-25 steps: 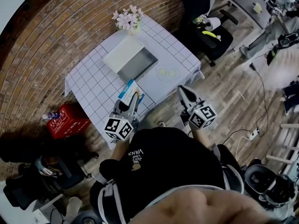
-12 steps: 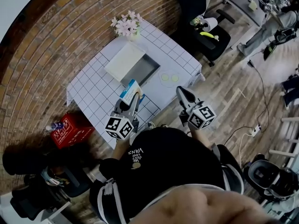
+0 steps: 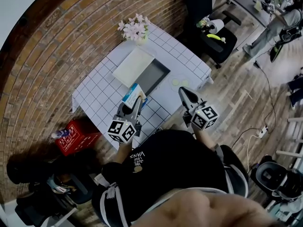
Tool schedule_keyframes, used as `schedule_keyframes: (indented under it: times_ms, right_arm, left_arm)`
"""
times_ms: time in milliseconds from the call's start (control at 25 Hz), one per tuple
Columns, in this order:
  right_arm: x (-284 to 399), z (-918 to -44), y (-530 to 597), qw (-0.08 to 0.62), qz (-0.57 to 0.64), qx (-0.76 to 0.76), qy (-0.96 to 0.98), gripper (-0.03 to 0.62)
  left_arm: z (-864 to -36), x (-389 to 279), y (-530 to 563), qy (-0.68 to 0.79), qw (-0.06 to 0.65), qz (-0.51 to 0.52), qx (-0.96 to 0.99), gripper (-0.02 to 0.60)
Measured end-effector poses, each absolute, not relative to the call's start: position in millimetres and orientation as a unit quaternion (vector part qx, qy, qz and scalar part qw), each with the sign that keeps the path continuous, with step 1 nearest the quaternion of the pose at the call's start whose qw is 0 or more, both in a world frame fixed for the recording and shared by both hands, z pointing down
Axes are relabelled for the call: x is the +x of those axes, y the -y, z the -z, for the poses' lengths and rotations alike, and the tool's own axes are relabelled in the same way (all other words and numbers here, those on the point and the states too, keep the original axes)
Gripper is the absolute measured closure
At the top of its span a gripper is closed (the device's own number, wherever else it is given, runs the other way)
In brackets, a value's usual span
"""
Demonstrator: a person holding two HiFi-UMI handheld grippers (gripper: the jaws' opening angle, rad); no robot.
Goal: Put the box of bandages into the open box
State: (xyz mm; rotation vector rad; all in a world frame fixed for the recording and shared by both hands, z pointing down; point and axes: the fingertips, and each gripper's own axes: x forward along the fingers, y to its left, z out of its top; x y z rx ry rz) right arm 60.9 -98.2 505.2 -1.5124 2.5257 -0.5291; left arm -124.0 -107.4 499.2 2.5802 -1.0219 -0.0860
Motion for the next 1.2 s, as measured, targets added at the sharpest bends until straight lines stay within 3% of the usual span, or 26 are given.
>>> schedule_keyframes:
  times_ms: [480,1200]
  right_arm:
    - [56.5,-517.2,127.8,0.061,0.193,-0.470,-0.859,0.597]
    - [106.7,-520.1,194.5,0.028,0.200,-0.408,-0.890,0.597]
  left_arm:
    - [-524.2,-127.6,130.9,0.393,0.187,0.008,0.900,0.505]
    - [-552.0,-93.6,187.3,0.462,0.171,-0.049,0.869,0.505]
